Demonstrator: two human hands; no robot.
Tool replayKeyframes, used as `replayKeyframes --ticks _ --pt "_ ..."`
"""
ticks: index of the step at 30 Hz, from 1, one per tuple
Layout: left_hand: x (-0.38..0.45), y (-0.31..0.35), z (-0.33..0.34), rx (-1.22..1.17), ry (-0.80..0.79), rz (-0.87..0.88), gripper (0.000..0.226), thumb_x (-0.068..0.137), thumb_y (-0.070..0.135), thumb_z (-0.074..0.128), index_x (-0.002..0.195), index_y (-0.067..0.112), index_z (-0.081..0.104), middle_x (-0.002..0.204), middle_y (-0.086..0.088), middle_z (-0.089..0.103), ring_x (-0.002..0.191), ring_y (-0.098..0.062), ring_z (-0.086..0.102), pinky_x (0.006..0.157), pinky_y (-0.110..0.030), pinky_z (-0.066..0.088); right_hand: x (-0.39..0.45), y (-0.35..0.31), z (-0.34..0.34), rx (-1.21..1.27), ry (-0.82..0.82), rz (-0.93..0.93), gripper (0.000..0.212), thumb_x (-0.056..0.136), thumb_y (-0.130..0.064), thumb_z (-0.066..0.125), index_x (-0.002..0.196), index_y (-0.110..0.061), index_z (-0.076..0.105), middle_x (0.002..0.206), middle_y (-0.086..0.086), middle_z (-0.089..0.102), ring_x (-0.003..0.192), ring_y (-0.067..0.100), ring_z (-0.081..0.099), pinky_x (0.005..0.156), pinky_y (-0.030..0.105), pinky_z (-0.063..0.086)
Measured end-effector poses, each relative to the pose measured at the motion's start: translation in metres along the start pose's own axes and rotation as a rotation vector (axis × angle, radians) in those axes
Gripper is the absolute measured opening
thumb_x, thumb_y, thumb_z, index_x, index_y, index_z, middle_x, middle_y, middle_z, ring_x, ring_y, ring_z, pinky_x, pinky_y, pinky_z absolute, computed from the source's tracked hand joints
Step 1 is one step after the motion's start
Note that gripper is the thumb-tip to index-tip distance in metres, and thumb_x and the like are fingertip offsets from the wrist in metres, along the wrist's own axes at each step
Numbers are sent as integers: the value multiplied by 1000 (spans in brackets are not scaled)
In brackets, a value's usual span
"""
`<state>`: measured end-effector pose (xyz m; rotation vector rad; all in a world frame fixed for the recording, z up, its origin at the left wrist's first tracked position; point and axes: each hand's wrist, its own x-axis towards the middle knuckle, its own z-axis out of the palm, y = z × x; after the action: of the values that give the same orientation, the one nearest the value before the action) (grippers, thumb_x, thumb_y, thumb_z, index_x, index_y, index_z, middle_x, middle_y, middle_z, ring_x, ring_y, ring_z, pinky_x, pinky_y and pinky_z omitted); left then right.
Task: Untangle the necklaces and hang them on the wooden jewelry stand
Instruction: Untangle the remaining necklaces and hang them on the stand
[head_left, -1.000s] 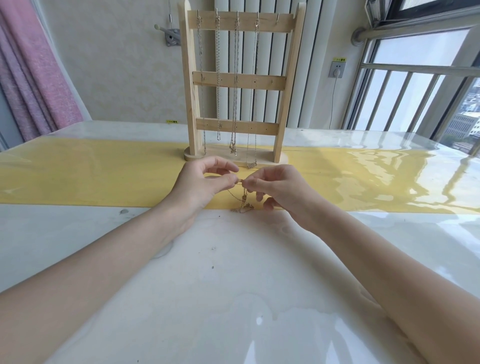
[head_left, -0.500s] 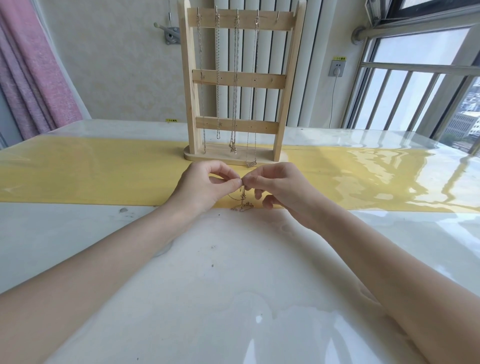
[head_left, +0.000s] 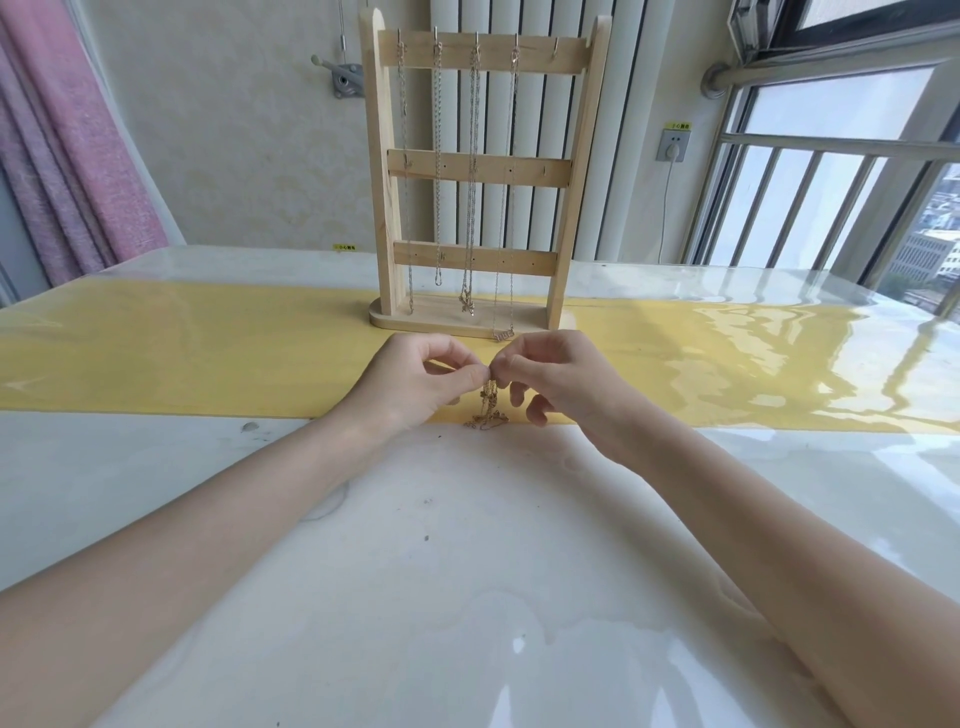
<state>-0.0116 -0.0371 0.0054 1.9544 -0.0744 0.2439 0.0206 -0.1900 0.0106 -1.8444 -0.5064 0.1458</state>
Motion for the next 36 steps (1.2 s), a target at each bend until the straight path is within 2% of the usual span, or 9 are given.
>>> replayKeyframes --ticks 2,5,8,14,18,28,33,36 --pt "1 -1 0 -55 -20 11 14 85 14 66 72 17 64 78 3 64 71 -8 58 63 -10 49 0 -1 -1 19 -13 1 12 89 -4 56 78 -2 61 70 1 54 57 8 49 45 21 38" --pt "3 -3 -1 -176 -37 -15 13 87 11 62 74 14 63 83 -3 65 75 -8 62 64 -15 51 -1 -3 -1 36 -22 -5 13 90 -5 56 78 -3 61 69 -1 54 58 8 49 45 22 38" --pt "3 -3 -3 -276 -69 -76 14 89 13 59 75 14 61 75 2 66 71 -5 63 64 -17 50 -2 -3 0 64 -29 -4 14 91 -7 57 77 -3 59 68 -2 54 59 10 49 46 22 37" --pt "4 -3 -3 -352 -87 -103 18 91 12 56 73 14 60 74 -1 64 69 -8 64 61 -16 50 -2 -3 -1 92 -56 -1 24 94 -11 54 71 -6 52 65 0 50 59 13 49 46 23 37" --pt "4 -2 -4 -382 -85 -95 14 90 12 58 76 12 61 76 -2 66 70 -8 65 61 -15 51 -2 -3 -3 131 -79 19 19 95 -13 53 79 -5 53 65 1 50 58 12 48 47 22 36" --pt "3 -1 -4 -369 -97 -56 12 84 7 65 84 16 58 92 -11 69 79 -12 67 62 -14 50 -2 -4 -3 152 -98 38 17 95 -13 53 81 -4 54 63 0 51 58 12 48 48 21 37" --pt "4 -1 -4 -367 -97 -54 12 85 6 64 83 15 56 87 -9 68 72 -10 66 60 -14 50 -2 -3 -4 157 -94 64 20 95 -14 54 76 -5 54 65 0 52 58 12 49 47 21 37" --pt "3 0 -3 -413 -118 -77 13 87 4 61 82 14 54 78 -5 62 67 -9 59 59 -15 51 -1 -2 -4 168 -77 73 17 94 -13 55 78 -6 56 68 -1 53 59 12 50 47 21 38"
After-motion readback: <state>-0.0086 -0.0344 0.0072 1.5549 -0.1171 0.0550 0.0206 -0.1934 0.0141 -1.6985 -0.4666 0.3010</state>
